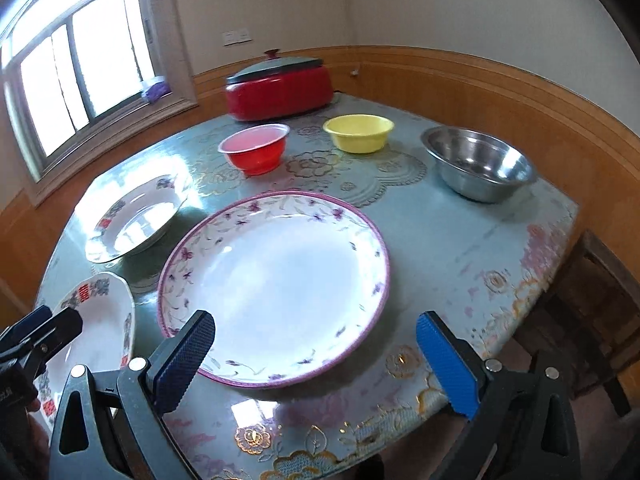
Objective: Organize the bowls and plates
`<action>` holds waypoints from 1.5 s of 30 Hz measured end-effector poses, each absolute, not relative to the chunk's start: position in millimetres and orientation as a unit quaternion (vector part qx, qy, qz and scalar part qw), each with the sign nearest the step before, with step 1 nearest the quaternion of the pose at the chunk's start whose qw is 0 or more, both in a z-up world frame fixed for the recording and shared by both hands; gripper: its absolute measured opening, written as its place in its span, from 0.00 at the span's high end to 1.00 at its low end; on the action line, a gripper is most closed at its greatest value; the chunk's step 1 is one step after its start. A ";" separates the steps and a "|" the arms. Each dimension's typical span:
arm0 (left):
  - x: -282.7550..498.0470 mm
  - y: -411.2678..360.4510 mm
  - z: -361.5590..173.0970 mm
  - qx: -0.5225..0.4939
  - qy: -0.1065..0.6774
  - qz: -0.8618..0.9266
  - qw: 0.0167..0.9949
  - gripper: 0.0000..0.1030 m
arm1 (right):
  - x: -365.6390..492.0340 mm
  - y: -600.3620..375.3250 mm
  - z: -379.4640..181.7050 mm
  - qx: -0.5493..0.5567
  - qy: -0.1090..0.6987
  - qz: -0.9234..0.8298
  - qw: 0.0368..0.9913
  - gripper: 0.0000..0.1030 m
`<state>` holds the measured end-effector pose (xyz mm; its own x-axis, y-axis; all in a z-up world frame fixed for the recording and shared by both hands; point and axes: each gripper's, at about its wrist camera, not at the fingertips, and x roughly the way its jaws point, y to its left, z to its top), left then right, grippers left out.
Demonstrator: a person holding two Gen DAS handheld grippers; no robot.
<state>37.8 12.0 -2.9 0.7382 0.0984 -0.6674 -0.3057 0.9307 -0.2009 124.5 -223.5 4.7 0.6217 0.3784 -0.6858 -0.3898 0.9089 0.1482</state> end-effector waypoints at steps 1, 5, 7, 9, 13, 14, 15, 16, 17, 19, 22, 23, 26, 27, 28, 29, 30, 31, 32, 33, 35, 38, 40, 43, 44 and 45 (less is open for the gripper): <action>35.7 13.0 -2.5 -0.157 0.343 0.124 0.918 0.00 | 126.0 -218.3 6.3 -0.016 0.376 0.244 0.894 0.00; 18.4 14.2 -1.3 -0.170 0.337 0.190 0.906 0.01 | 121.5 -191.4 12.2 -0.063 0.358 0.372 0.854 0.04; 7.1 15.2 -2.3 -0.173 0.337 0.227 0.897 0.03 | 116.1 -178.2 12.2 -0.090 0.353 0.428 0.827 0.08; -6.8 17.6 -4.1 -0.186 0.337 0.260 0.885 0.07 | 111.6 -164.5 11.6 -0.112 0.349 0.473 0.801 0.15; -36.0 23.8 -7.2 -0.205 0.342 0.317 0.861 0.13 | 102.0 -141.7 10.6 -0.131 0.347 0.543 0.754 0.29; -42.6 26.2 -7.7 -0.208 0.344 0.327 0.855 0.16 | 101.4 -135.3 8.8 -0.138 0.346 0.553 0.745 0.34; -49.4 28.8 -8.2 -0.211 0.343 0.334 0.852 0.21 | 101.1 -126.7 7.4 -0.144 0.347 0.562 0.737 0.37; -56.1 31.9 -9.3 -0.213 0.341 0.338 0.851 0.21 | 100.9 -117.9 6.2 -0.149 0.346 0.569 0.731 0.38; -62.8 35.2 -11.1 -0.215 0.339 0.340 0.851 0.21 | 100.9 -109.5 5.2 -0.157 0.343 0.570 0.730 0.38; -74.5 43.2 -16.5 -0.223 0.334 0.346 0.848 0.21 | 103.7 -93.8 2.4 -0.174 0.344 0.561 0.733 0.38; -86.8 55.1 -25.9 -0.244 0.332 0.346 0.843 0.25 | 110.0 -80.5 0.1 -0.199 0.343 0.543 0.740 0.38; -89.9 58.0 -27.0 -0.248 0.329 0.347 0.843 0.25 | 111.3 -80.2 1.2 -0.208 0.341 0.533 0.746 0.38; -90.6 61.4 -22.8 -0.244 0.316 0.338 0.852 0.25 | 122.8 -94.4 7.4 -0.200 0.345 0.510 0.762 0.38; -86.7 61.1 -19.7 -0.240 0.311 0.328 0.859 0.25 | 127.0 -102.7 9.3 -0.198 0.341 0.491 0.777 0.38; -80.9 59.6 -16.5 -0.235 0.309 0.312 0.867 0.25 | 132.2 -111.2 10.9 -0.192 0.339 0.473 0.790 0.38; -71.8 57.8 -13.3 -0.230 0.310 0.290 0.876 0.25 | 140.0 -119.6 11.7 -0.183 0.343 0.453 0.802 0.38; -61.8 53.2 -10.6 -0.225 0.311 0.267 0.884 0.25 | 148.4 -128.8 12.2 -0.178 0.348 0.429 0.814 0.38; -50.4 46.6 -8.2 -0.218 0.314 0.244 0.891 0.25 | 157.6 -139.1 11.8 -0.175 0.351 0.406 0.825 0.38; -38.4 37.3 -5.3 -0.205 0.318 0.222 0.899 0.25 | 166.0 -148.2 11.4 -0.175 0.353 0.385 0.834 0.38; -26.7 26.3 -3.0 -0.189 0.323 0.198 0.906 0.25 | 175.7 -157.1 9.5 -0.176 0.356 0.364 0.843 0.38; -5.9 3.0 0.8 -0.159 0.330 0.148 0.918 0.25 | 194.3 -173.2 5.1 -0.176 0.360 0.330 0.855 0.38; 19.1 -27.2 3.1 -0.129 0.342 0.093 0.926 0.26 | 224.3 -189.1 -2.7 -0.183 0.370 0.303 0.859 0.38; 32.6 -42.9 2.1 -0.120 0.350 0.074 0.926 0.33 | 242.0 -192.8 -9.2 -0.187 0.376 0.304 0.855 0.38; 50.4 -57.6 -1.7 -0.132 0.363 0.064 0.920 0.38 | 263.0 -191.4 -19.6 -0.200 0.391 0.333 0.835 0.38; 54.6 -62.5 -3.6 -0.136 0.366 0.062 0.919 0.39 | 268.2 -190.0 -23.2 -0.207 0.394 0.340 0.828 0.39; 58.5 -67.9 -6.0 -0.139 0.369 0.066 0.917 0.41 | 271.8 -187.4 -27.2 -0.213 0.395 0.349 0.823 0.39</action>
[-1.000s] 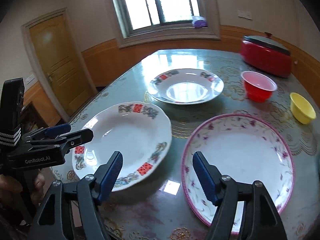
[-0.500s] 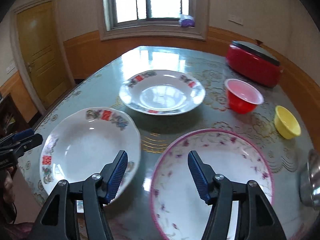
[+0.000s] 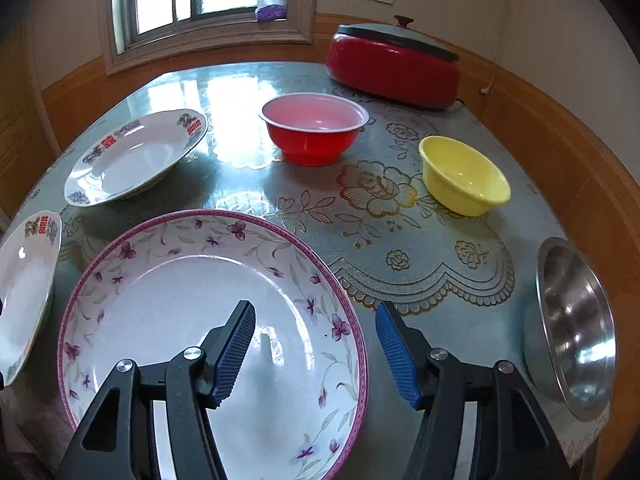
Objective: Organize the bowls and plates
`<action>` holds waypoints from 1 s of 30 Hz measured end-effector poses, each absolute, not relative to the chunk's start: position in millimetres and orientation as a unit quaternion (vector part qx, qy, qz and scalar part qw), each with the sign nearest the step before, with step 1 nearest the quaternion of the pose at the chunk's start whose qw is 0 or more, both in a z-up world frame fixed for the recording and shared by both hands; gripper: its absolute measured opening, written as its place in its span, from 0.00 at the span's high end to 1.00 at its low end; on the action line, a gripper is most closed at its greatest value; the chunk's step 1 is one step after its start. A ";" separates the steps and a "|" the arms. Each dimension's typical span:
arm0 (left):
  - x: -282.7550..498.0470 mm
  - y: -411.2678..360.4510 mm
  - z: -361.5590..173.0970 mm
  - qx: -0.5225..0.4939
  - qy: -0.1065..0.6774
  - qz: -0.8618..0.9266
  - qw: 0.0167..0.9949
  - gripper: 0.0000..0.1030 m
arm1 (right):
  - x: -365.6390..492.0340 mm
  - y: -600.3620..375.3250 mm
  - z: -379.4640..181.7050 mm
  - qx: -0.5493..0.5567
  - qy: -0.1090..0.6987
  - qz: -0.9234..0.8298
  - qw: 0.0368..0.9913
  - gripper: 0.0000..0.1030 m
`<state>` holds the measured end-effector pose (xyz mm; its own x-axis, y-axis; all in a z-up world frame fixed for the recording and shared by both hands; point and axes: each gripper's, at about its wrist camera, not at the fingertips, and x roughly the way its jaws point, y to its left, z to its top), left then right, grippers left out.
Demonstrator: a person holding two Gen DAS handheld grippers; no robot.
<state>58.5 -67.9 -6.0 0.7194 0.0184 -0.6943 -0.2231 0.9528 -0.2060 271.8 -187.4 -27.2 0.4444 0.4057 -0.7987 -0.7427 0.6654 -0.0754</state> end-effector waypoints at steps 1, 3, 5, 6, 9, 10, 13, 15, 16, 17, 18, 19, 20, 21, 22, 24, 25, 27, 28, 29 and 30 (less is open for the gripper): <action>62.4 -73.1 -8.0 -0.141 0.372 0.073 0.914 0.44 | 277.5 -187.0 -29.6 -0.217 0.396 0.360 0.816 0.42; 70.0 -82.1 -14.1 -0.148 0.381 0.084 0.909 0.48 | 286.6 -182.6 -35.4 -0.220 0.402 0.381 0.803 0.50; 75.6 -91.0 -21.8 -0.161 0.390 0.100 0.901 0.55 | 292.7 -180.7 -40.2 -0.224 0.411 0.408 0.784 0.63; 77.9 -96.2 -25.8 -0.165 0.394 0.107 0.898 0.60 | 295.4 -181.4 -40.3 -0.219 0.410 0.425 0.777 0.64; 81.9 -109.6 -37.1 -0.177 0.402 0.138 0.887 0.62 | 298.7 -180.6 -40.6 -0.224 0.409 0.461 0.755 0.70; 82.1 -112.5 -39.3 -0.181 0.401 0.154 0.885 0.63 | 298.6 -181.2 -40.6 -0.232 0.403 0.470 0.750 0.72; 77.2 -113.8 -45.9 -0.214 0.392 0.184 0.876 0.66 | 299.4 -184.4 -40.1 -0.249 0.394 0.492 0.735 0.77; 75.1 -113.2 -48.4 -0.232 0.383 0.194 0.873 0.66 | 298.7 -187.4 -39.6 -0.265 0.385 0.502 0.728 0.78; 76.5 -113.0 -49.7 -0.239 0.381 0.195 0.872 0.67 | 297.7 -188.9 -39.0 -0.274 0.381 0.505 0.724 0.78; 79.6 -112.9 -50.4 -0.240 0.381 0.201 0.870 0.66 | 297.5 -190.8 -38.5 -0.279 0.379 0.508 0.721 0.78; 82.9 -114.0 -50.2 -0.231 0.381 0.215 0.869 0.67 | 297.5 -192.5 -38.1 -0.283 0.378 0.509 0.719 0.78; 86.8 -115.3 -50.5 -0.222 0.381 0.224 0.869 0.67 | 297.9 -194.3 -37.7 -0.286 0.378 0.509 0.718 0.78; 90.1 -115.0 -51.6 -0.217 0.381 0.231 0.869 0.67 | 299.0 -196.6 -37.3 -0.289 0.377 0.510 0.717 0.78; 93.1 -113.2 -52.9 -0.220 0.381 0.234 0.867 0.67 | 301.0 -199.2 -37.0 -0.288 0.379 0.510 0.716 0.78; 97.2 -111.3 -54.3 -0.225 0.380 0.236 0.865 0.67 | 303.2 -201.8 -36.2 -0.287 0.382 0.510 0.716 0.78; 106.2 -108.7 -57.8 -0.223 0.383 0.240 0.863 0.66 | 309.7 -205.6 -35.2 -0.274 0.392 0.512 0.713 0.78; 109.8 -109.3 -58.6 -0.218 0.385 0.245 0.862 0.66 | 314.5 -206.3 -35.6 -0.261 0.402 0.518 0.709 0.77; 112.0 -111.3 -59.0 -0.211 0.382 0.248 0.865 0.66 | 318.3 -205.8 -36.3 -0.249 0.408 0.517 0.710 0.76; 109.6 -112.5 -58.6 -0.212 0.381 0.247 0.866 0.66 | 316.4 -206.1 -35.9 -0.252 0.403 0.515 0.713 0.76; 107.7 -113.7 -59.0 -0.211 0.380 0.245 0.867 0.66 | 313.0 -207.2 -35.3 -0.259 0.395 0.516 0.715 0.76; 104.8 -114.1 -59.1 -0.213 0.379 0.243 0.867 0.66 | 310.2 -209.7 -34.8 -0.262 0.393 0.519 0.713 0.76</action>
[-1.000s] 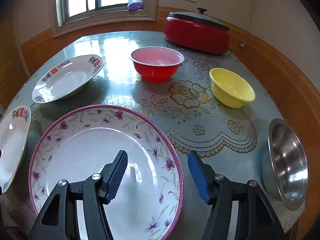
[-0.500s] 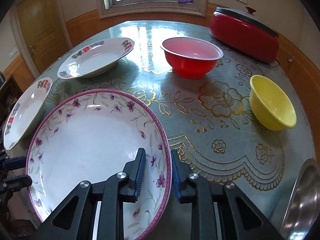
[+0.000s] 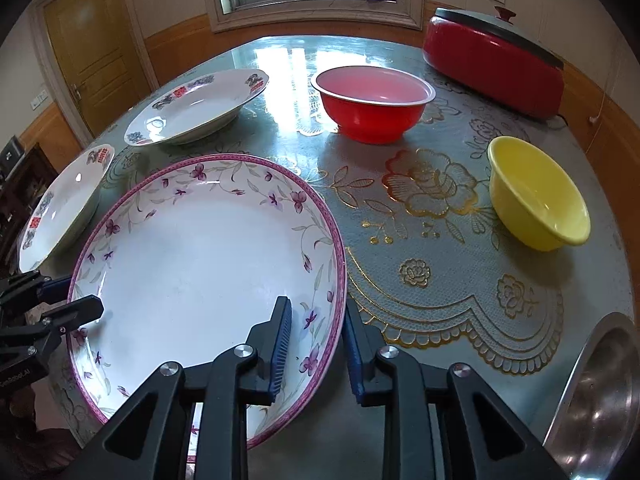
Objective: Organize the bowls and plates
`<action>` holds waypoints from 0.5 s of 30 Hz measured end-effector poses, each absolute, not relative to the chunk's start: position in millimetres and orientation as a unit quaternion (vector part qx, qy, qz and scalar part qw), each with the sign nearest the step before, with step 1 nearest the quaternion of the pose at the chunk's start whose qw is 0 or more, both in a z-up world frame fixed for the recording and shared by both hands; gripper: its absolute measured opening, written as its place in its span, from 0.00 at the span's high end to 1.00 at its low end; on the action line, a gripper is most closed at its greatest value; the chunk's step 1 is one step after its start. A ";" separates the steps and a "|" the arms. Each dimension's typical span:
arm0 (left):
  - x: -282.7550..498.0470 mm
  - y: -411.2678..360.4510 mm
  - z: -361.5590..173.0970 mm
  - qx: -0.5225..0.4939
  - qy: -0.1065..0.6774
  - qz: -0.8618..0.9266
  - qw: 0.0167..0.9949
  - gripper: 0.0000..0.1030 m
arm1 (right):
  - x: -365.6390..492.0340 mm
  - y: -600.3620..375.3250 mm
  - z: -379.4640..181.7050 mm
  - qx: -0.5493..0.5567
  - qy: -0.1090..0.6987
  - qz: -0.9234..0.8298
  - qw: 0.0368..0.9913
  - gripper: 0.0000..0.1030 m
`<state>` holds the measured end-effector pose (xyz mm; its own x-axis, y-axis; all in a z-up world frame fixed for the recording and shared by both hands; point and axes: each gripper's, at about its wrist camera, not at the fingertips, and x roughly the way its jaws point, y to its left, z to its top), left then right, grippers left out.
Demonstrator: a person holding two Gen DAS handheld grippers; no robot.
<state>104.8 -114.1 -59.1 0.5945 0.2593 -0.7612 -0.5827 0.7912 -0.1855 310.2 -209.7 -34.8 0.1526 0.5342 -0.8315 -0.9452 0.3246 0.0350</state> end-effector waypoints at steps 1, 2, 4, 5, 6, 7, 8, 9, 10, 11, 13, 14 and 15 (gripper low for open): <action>101.6 -114.6 -58.7 -0.217 0.380 0.242 0.866 0.67 | 307.5 -213.2 -34.4 -0.262 0.393 0.525 0.708 0.76; 97.6 -115.9 -58.2 -0.219 0.381 0.240 0.866 0.67 | 304.5 -216.7 -34.4 -0.263 0.391 0.531 0.704 0.77; 89.5 -118.8 -58.2 -0.227 0.377 0.235 0.867 0.67 | 299.9 -222.4 -34.6 -0.260 0.387 0.540 0.701 0.77; 88.0 -120.2 -58.1 -0.229 0.377 0.235 0.866 0.67 | 299.1 -222.7 -34.9 -0.258 0.387 0.539 0.702 0.77; 89.1 -122.0 -57.2 -0.225 0.380 0.239 0.864 0.67 | 298.1 -221.6 -34.9 -0.256 0.388 0.534 0.706 0.77; 91.7 -124.3 -56.3 -0.218 0.386 0.245 0.862 0.67 | 296.8 -219.6 -34.6 -0.257 0.387 0.528 0.711 0.77; 93.8 -126.2 -55.8 -0.212 0.389 0.251 0.861 0.67 | 295.4 -217.3 -34.2 -0.260 0.383 0.524 0.715 0.77; 94.1 -126.5 -56.0 -0.212 0.390 0.254 0.859 0.67 | 295.1 -215.5 -33.9 -0.261 0.380 0.522 0.717 0.77; 93.7 -125.9 -56.7 -0.215 0.390 0.256 0.858 0.67 | 295.6 -213.7 -33.5 -0.260 0.378 0.522 0.719 0.77; 94.0 -125.9 -56.8 -0.214 0.391 0.260 0.856 0.67 | 296.4 -211.6 -33.2 -0.258 0.378 0.521 0.720 0.77; 96.7 -128.1 -56.1 -0.203 0.397 0.275 0.852 0.67 | 295.8 -205.1 -32.5 -0.259 0.371 0.515 0.728 0.78; 98.5 -128.2 -56.2 -0.198 0.399 0.281 0.850 0.67 | 295.4 -201.2 -32.2 -0.262 0.366 0.513 0.731 0.78; 99.5 -129.3 -55.8 -0.194 0.401 0.284 0.849 0.67 | 295.4 -198.1 -31.9 -0.265 0.363 0.511 0.733 0.78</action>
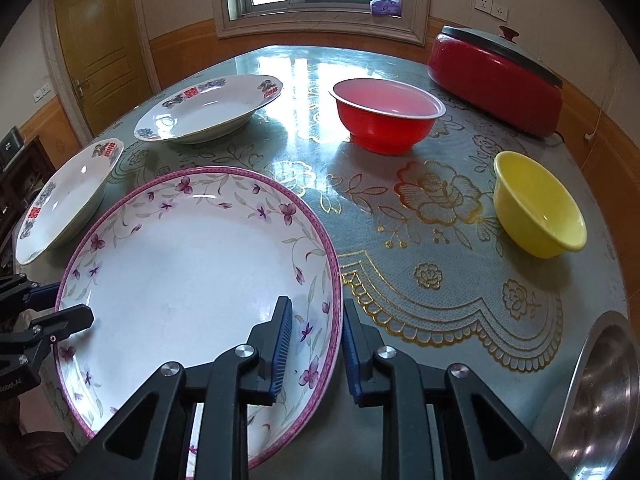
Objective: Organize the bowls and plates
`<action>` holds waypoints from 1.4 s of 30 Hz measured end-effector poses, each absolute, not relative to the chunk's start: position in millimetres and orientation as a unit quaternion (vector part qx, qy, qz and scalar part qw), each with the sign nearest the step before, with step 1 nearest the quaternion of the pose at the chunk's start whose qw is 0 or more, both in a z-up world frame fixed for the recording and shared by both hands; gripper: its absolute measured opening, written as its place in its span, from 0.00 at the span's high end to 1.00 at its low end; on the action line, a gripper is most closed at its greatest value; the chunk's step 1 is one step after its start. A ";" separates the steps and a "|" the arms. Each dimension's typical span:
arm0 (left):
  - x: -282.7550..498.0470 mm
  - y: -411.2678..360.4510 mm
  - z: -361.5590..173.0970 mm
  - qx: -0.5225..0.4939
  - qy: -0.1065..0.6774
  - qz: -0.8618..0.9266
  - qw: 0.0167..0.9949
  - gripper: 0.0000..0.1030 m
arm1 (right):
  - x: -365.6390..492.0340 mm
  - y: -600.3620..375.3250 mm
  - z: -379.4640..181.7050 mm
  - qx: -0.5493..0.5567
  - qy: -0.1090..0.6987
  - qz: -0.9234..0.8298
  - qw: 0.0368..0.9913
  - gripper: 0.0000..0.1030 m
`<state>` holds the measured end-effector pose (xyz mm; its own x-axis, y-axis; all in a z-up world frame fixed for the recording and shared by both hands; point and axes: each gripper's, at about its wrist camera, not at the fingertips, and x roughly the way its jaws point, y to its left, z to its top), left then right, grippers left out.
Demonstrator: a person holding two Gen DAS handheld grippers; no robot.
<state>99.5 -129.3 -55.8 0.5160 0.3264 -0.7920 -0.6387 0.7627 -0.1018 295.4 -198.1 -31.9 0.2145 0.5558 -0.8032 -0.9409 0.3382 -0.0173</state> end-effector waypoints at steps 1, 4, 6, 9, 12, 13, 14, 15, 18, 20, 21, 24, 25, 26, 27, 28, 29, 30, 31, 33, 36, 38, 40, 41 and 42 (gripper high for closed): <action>99.2 -129.3 -55.5 -0.194 0.402 0.285 0.848 0.67 | 296.4 -195.7 -31.6 -0.267 0.363 0.511 0.733 0.78; 97.8 -124.7 -55.8 -0.207 0.394 0.296 0.845 0.71 | 299.5 -191.7 -31.9 -0.263 0.360 0.512 0.734 0.79; 105.5 -126.4 -54.3 -0.187 0.403 0.320 0.837 0.72 | 296.6 -185.6 -31.7 -0.276 0.349 0.504 0.740 0.79; 107.6 -126.0 -54.5 -0.184 0.404 0.326 0.835 0.71 | 300.6 -178.2 -30.7 -0.272 0.353 0.497 0.744 0.79; 99.4 -128.0 -48.0 -0.180 0.396 0.320 0.842 0.73 | 301.8 -179.6 -30.3 -0.270 0.357 0.496 0.744 0.78; 96.0 -129.3 -45.8 -0.176 0.393 0.316 0.846 0.73 | 300.9 -180.4 -30.5 -0.273 0.356 0.494 0.745 0.78; 92.8 -129.8 -44.5 -0.173 0.391 0.312 0.849 0.72 | 299.4 -181.5 -30.5 -0.275 0.354 0.491 0.748 0.78; 89.5 -129.8 -43.1 -0.172 0.388 0.308 0.852 0.71 | 298.5 -182.2 -30.8 -0.275 0.353 0.487 0.750 0.78; 80.0 -127.8 -37.7 -0.171 0.380 0.298 0.859 0.71 | 296.3 -182.0 -31.3 -0.276 0.353 0.473 0.759 0.74; 71.6 -126.2 -33.6 -0.169 0.375 0.291 0.864 0.71 | 296.1 -182.9 -29.6 -0.275 0.354 0.457 0.768 0.73; 67.1 -124.9 -31.4 -0.169 0.372 0.289 0.866 0.71 | 295.9 -184.7 -25.9 -0.268 0.352 0.451 0.775 0.72; 49.1 -117.6 -23.6 -0.177 0.355 0.280 0.874 0.71 | 292.3 -188.9 -9.9 -0.245 0.337 0.448 0.792 0.68; 43.2 -114.5 -20.5 -0.180 0.348 0.280 0.876 0.71 | 289.7 -189.2 -4.2 -0.235 0.333 0.451 0.794 0.68; 36.6 -110.3 -17.4 -0.184 0.340 0.282 0.878 0.71 | 286.1 -188.6 1.6 -0.223 0.331 0.461 0.793 0.68; 30.9 -105.7 -15.2 -0.190 0.333 0.286 0.878 0.71 | 281.6 -187.3 7.0 -0.209 0.331 0.478 0.786 0.68; 24.0 -99.2 -12.8 -0.198 0.327 0.292 0.877 0.71 | 276.3 -184.4 12.4 -0.194 0.335 0.501 0.774 0.68; 16.9 -91.6 -10.9 -0.209 0.321 0.296 0.875 0.71 | 270.5 -180.1 16.6 -0.177 0.342 0.530 0.755 0.67; 10.0 -83.5 -9.2 -0.220 0.314 0.301 0.873 0.71 | 263.6 -173.4 19.3 -0.162 0.354 0.560 0.732 0.66; 2.5 -75.2 -7.1 -0.229 0.308 0.309 0.870 0.71 | 255.9 -165.4 21.0 -0.151 0.364 0.587 0.708 0.64; -12.0 -59.9 -3.0 -0.239 0.298 0.326 0.865 0.71 | 236.4 -148.7 21.2 -0.140 0.376 0.623 0.672 0.63; -32.4 -37.6 -1.0 -0.248 0.288 0.356 0.854 0.71 | 208.0 -119.7 16.6 -0.140 0.393 0.651 0.634 0.62; -45.1 -22.4 -3.0 -0.255 0.285 0.375 0.845 0.71 | 191.2 -100.6 14.9 -0.146 0.394 0.662 0.620 0.61; -56.4 -8.5 -6.0 -0.259 0.286 0.390 0.836 0.71 | 179.9 -81.9 10.9 -0.163 0.391 0.654 0.627 0.61; -61.2 -2.2 -7.7 -0.260 0.285 0.397 0.833 0.71 | 176.4 -74.3 9.5 -0.167 0.389 0.651 0.630 0.61; -66.7 3.3 -9.9 -0.262 0.284 0.400 0.831 0.70 | 174.4 -66.7 7.2 -0.168 0.390 0.653 0.627 0.61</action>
